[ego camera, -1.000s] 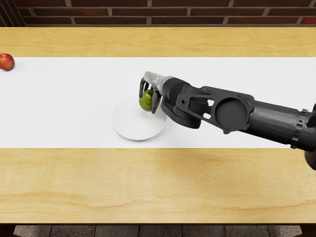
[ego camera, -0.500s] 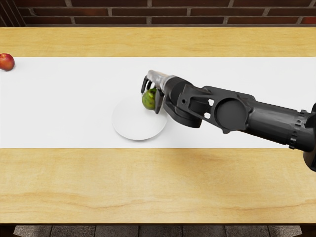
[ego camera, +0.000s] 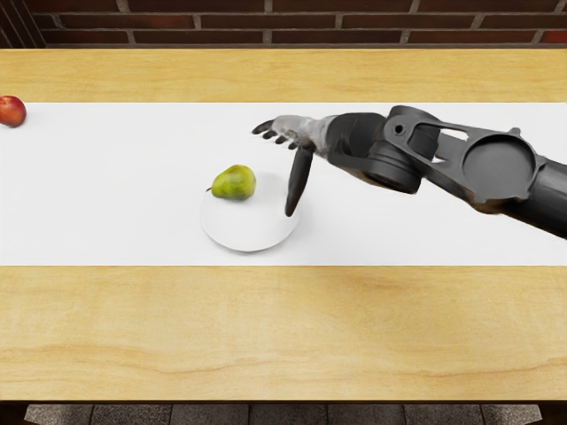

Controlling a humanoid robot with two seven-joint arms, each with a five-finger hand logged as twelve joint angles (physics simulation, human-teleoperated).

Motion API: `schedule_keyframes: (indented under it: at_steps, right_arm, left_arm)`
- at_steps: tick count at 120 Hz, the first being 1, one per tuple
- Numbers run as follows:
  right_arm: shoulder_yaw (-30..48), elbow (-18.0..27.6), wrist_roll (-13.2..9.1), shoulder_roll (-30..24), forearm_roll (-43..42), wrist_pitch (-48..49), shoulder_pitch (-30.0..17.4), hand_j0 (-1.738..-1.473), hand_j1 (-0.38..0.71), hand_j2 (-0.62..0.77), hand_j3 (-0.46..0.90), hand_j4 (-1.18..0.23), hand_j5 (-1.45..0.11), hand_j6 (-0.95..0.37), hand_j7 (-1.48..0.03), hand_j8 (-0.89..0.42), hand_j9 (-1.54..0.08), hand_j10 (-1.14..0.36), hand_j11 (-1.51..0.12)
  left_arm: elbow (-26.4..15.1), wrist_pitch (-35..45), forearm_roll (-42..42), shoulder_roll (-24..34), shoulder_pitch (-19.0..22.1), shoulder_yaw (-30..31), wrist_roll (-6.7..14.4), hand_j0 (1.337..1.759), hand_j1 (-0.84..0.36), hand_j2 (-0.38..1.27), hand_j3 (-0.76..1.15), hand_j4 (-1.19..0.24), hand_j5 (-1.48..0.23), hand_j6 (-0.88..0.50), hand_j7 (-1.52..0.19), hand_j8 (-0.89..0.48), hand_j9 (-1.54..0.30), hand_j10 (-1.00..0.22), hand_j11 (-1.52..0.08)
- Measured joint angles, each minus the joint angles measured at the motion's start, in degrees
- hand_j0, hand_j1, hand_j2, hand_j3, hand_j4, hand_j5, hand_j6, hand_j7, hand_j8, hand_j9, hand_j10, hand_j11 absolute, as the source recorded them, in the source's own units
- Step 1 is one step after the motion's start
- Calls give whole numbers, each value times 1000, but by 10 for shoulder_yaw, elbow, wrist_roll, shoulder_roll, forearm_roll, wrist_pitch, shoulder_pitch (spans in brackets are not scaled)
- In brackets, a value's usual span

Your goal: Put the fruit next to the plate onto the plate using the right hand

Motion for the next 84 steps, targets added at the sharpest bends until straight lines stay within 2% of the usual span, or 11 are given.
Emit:
schedule_keyframes:
  at_steps: [14, 24, 38, 60, 84]
  right_arm:
    - [35, 19, 15, -82, 63, 105, -7, -1658, -291, 5, 0, -57, -82, -46, -76, -40, -80, -47, -80]
    - [67, 26, 35, -137, 98, 180, -25, -1658, -297, 1, 0, -50, -69, -42, -65, -38, -67, -43, -67]
    - [103, 29, 55, -194, 134, 258, -45, -1658, -303, -2, 0, -43, -58, -39, -55, -37, -57, -39, -57]
    - [126, 27, 75, -285, 208, 294, -56, -1658, -307, -4, 0, -38, -49, -37, -48, -35, -48, -36, -48]
    - [129, 28, 75, -314, 234, 301, -59, -1658, -309, -5, 0, -36, -45, -36, -45, -35, -45, -35, -45]
  left_arm:
    - [0, 0, 0, 0, 0, 0, 0, 1658, 349, 0, 0, 0, 0, 0, 0, 0, 0, 0, 0]
    - [0, 0, 0, 0, 0, 0, 0, 1658, 349, 0, 0, 0, 0, 0, 0, 0, 0, 0, 0]
    - [0, 0, 0, 0, 0, 0, 0, 1658, 349, 0, 0, 0, 0, 0, 0, 0, 0, 0, 0]
    - [0, 0, 0, 0, 0, 0, 0, 1658, 349, 0, 0, 0, 0, 0, 0, 0, 0, 0, 0]
    - [0, 0, 1, 0, 4, 1, 0, 1658, 349, 0, 0, 0, 0, 0, 0, 0, 0, 0, 0]
